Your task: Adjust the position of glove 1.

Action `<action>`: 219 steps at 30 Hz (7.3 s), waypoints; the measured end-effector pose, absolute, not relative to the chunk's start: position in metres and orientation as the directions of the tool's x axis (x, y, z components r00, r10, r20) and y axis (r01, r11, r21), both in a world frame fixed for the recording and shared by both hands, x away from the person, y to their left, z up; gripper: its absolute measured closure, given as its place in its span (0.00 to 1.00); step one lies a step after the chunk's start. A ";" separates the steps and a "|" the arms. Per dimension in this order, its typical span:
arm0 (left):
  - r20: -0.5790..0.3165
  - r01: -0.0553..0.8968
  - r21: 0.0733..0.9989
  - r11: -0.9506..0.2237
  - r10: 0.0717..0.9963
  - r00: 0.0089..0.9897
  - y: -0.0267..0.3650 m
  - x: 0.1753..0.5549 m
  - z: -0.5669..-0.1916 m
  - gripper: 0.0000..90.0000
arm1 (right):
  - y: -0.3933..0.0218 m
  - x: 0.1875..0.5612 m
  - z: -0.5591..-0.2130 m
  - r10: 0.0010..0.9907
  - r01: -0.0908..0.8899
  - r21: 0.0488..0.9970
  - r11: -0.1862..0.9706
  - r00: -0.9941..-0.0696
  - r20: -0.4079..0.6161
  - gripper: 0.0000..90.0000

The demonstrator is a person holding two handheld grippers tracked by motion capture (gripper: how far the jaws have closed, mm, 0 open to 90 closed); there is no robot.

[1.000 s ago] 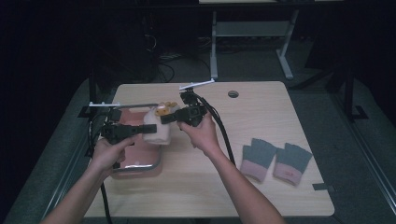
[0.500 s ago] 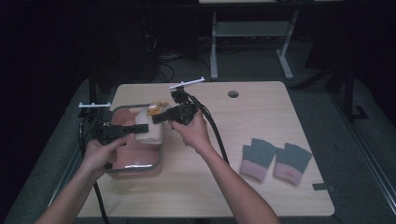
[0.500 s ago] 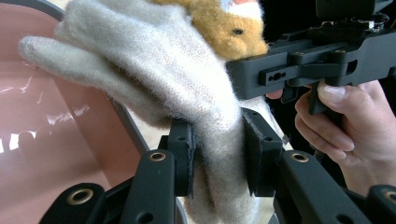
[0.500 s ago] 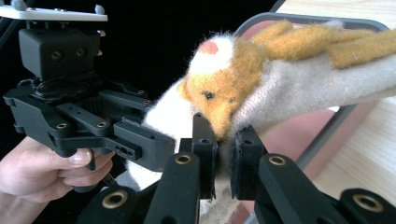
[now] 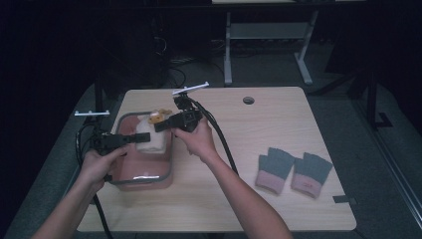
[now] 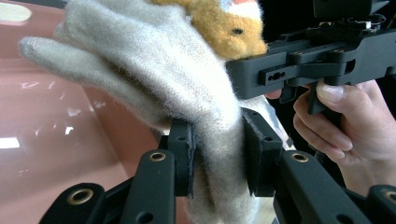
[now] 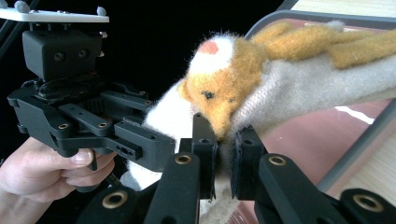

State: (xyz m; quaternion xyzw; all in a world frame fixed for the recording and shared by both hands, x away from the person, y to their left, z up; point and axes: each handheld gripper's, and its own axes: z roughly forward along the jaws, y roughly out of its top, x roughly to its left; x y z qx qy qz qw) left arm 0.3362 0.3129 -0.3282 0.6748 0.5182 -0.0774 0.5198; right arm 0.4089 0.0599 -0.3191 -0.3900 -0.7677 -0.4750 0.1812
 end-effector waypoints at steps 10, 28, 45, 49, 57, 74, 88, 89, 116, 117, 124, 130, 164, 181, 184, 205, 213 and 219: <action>-0.648 0.785 0.612 0.091 0.627 0.432 0.324 0.334 -0.332 0.75 | 0.072 0.413 -0.325 0.409 0.774 0.577 0.260 -0.629 0.661 0.91; -0.669 0.808 0.577 0.116 0.635 0.387 0.340 0.337 -0.348 0.75 | 0.091 0.422 -0.341 0.404 0.781 0.552 0.291 -0.624 0.669 0.91; -0.666 0.847 0.522 0.103 0.669 0.330 0.347 0.339 -0.373 0.75 | 0.105 0.426 -0.372 0.424 0.799 0.502 0.331 -0.601 0.677 0.90; -0.661 0.855 0.509 0.098 0.680 0.316 0.348 0.339 -0.378 0.75 | 0.108 0.426 -0.378 0.426 0.806 0.487 0.336 -0.591 0.685 0.90; -0.651 0.875 0.476 0.083 0.703 0.288 0.349 0.340 -0.389 0.76 | 0.113 0.426 -0.393 0.446 0.817 0.458 0.349 -0.575 0.686 0.89; -0.563 0.904 0.426 0.041 0.794 0.230 0.343 0.343 -0.402 0.76 | 0.102 0.421 -0.394 0.507 0.807 0.420 0.415 -0.588 0.630 0.83; -0.485 0.926 0.379 0.005 0.853 0.194 0.335 0.346 -0.403 0.72 | 0.084 0.419 -0.382 0.489 0.804 0.443 0.397 -0.594 0.639 0.83; -0.473 0.926 0.377 -0.001 0.860 0.193 0.334 0.346 -0.403 0.70 | 0.083 0.419 -0.381 0.490 0.804 0.446 0.394 -0.594 0.638 0.83; -0.423 0.859 0.511 -0.027 0.862 0.279 0.318 0.347 -0.367 0.68 | 0.038 0.411 -0.370 0.484 0.807 0.497 0.319 -0.590 0.647 0.82; -0.428 0.857 0.515 -0.036 0.855 0.294 0.316 0.347 -0.366 0.68 | 0.036 0.411 -0.370 0.486 0.806 0.500 0.316 -0.591 0.644 0.82; -0.443 0.845 0.532 -0.059 0.831 0.337 0.304 0.347 -0.362 0.66 | 0.018 0.410 -0.368 0.499 0.811 0.506 0.293 -0.582 0.642 0.81; -0.457 0.830 0.554 -0.067 0.809 0.370 0.291 0.347 -0.358 0.65 | 0.005 0.408 -0.367 0.512 0.816 0.507 0.279 -0.573 0.641 0.79; -0.490 0.784 0.603 -0.147 0.708 0.509 0.213 0.350 -0.344 0.53 | -0.083 0.393 -0.364 0.572 0.840 0.508 0.191 -0.516 0.638 0.68; -0.496 0.770 0.612 -0.180 0.670 0.552 0.175 0.347 -0.346 0.37 | -0.129 0.378 -0.373 0.616 0.854 0.495 0.157 -0.477 0.627 0.64; -0.497 0.768 0.612 -0.188 0.664 0.559 0.169 0.346 -0.346 0.35 | -0.138 0.375 -0.374 0.620 0.853 0.499 0.150 -0.475 0.625 0.62; -0.516 0.751 0.616 -0.239 0.598 0.614 0.118 0.338 -0.356 0.30 | -0.200 0.354 -0.384 0.670 0.862 0.497 0.099 -0.427 0.607 0.54; -0.523 0.745 0.612 -0.267 0.570 0.634 0.097 0.336 -0.363 0.29 | -0.228 0.345 -0.389 0.695 0.868 0.490 0.077 -0.399 0.598 0.54; -0.535 0.746 0.609 -0.269 0.555 0.637 0.084 0.334 -0.368 0.29 | -0.244 0.339 -0.393 0.717 0.870 0.490 0.060 -0.379 0.585 0.53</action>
